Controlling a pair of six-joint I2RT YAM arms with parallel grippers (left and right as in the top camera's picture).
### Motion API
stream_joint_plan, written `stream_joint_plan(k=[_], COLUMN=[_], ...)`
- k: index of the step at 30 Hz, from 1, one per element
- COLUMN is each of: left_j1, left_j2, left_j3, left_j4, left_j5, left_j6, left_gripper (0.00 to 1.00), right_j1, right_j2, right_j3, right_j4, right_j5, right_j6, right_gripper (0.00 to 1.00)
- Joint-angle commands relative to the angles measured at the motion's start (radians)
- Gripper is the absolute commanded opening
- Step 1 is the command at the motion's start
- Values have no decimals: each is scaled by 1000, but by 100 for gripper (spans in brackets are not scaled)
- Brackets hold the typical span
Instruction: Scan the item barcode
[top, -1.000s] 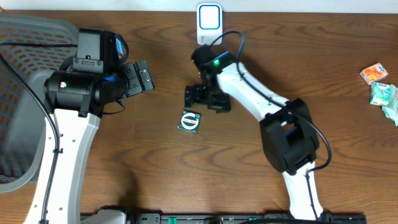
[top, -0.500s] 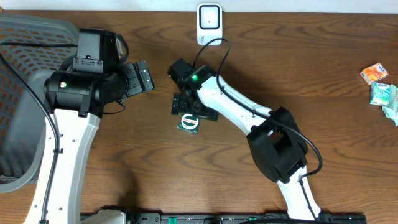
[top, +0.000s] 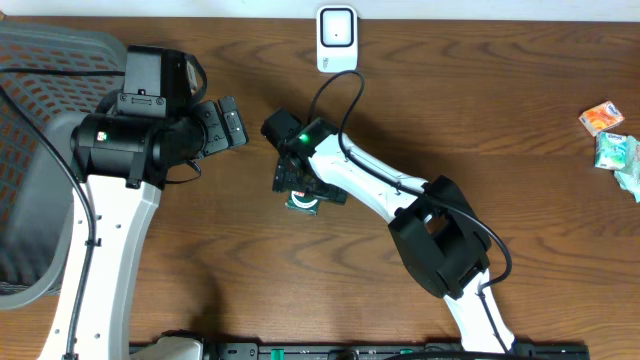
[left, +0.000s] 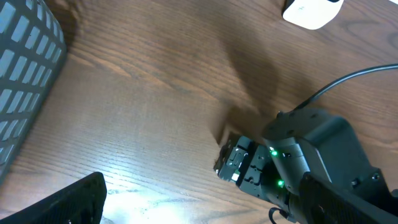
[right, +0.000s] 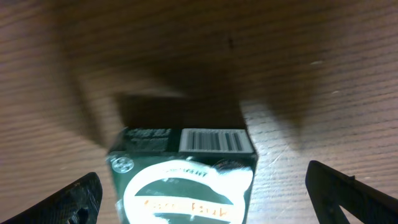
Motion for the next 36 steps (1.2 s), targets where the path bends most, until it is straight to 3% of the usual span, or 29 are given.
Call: stream_joint_plan(k=[1,4,18,24,31,36], left_j1=[4,4,4,4,4,4], left_j2=[0,0,0,0,0,0], left_j3=[12,12,12,12,12,12], left_j4=[-3,-3,-3,-3,-3,-3], left_j5=[-6,-6,-6,-6,-6,-6], left_j6=[6,6,6,6,6,6], left_gripper=[98,98,98,98,98,98], right_j1=[9,9,-91,-198,-284,-278], right_j2=[-14,-14,-14,-14,-14,-14], right_j3=[-21,-24,-24,-24,-24,-24], right_j4=[3,2,-21,-51,-82,-69], right_j5=[23,23,34,-7,-311,-397], right_j6=[29,29,-192,-261,-284,-469], right_gripper=[99,89,73,72,77,80])
